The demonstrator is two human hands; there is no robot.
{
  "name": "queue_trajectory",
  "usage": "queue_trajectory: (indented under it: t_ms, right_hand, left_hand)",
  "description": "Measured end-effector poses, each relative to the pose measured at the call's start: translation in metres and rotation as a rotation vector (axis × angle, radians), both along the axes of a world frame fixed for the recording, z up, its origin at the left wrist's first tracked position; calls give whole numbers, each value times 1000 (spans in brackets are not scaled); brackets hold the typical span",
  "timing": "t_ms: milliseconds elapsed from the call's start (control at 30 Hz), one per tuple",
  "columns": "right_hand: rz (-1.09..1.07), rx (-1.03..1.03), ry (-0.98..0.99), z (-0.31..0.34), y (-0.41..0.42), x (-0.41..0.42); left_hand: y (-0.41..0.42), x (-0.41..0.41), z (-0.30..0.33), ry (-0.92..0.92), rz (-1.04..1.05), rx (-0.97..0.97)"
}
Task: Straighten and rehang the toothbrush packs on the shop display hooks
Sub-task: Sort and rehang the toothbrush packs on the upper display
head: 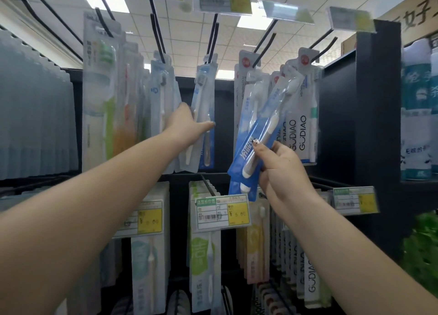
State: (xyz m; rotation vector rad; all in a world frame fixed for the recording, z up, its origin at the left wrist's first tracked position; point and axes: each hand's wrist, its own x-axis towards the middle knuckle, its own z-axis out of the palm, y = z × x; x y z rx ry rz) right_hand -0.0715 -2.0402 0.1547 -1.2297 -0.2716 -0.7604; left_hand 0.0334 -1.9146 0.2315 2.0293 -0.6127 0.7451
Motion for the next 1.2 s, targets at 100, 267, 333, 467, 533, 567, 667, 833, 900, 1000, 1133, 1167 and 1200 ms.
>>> queue_trajectory:
  t_ms: [100,267,333,467,533,567,667,833,900,1000,1133,1167,1200]
  right_hand:
    - [11,3,-1,-1,-1,0]
    - [12,2,-12,-1,-5,-2]
    - [7,3,-12,-1,-7,-3]
    - [2,4,-14,0,-10,-4]
    - [6,4,-17,0,-9,-2]
    - [6,-1,-18,-1,-8,-1]
    - [3,-7,-8,-1,-6,2]
    - [7,-12,3,-1,-4,3]
    - [-1,-18,4,-1,-4,3]
    - [-7,-24,17,-1,-3,3]
    - [-14,-29,18,-2,-1,5]
    - [-14,-28,17,-2,0,5]
    - [-13,-26,16,-2,1,5]
  left_hand:
    - [-3,-1,1,-32,26,-36]
    - [-7,1,-4,-47,37,-103]
    - [-7,-1,-5,-62,67,-94]
    - [-6,-8,-4,-123,159,-41]
    - [-6,-11,-3,-162,204,-15]
    - [-8,-12,-3,-178,215,-4]
    - [-10,-14,-3,-201,221,25]
    - [-1,-13,-5,-187,178,33]
    - [4,-14,-5,-186,167,40]
    - [9,-17,2,-165,156,35]
    - [11,-21,6,-183,179,54]
    - [10,-22,6,-196,190,58]
    - [8,-22,5,-209,198,68]
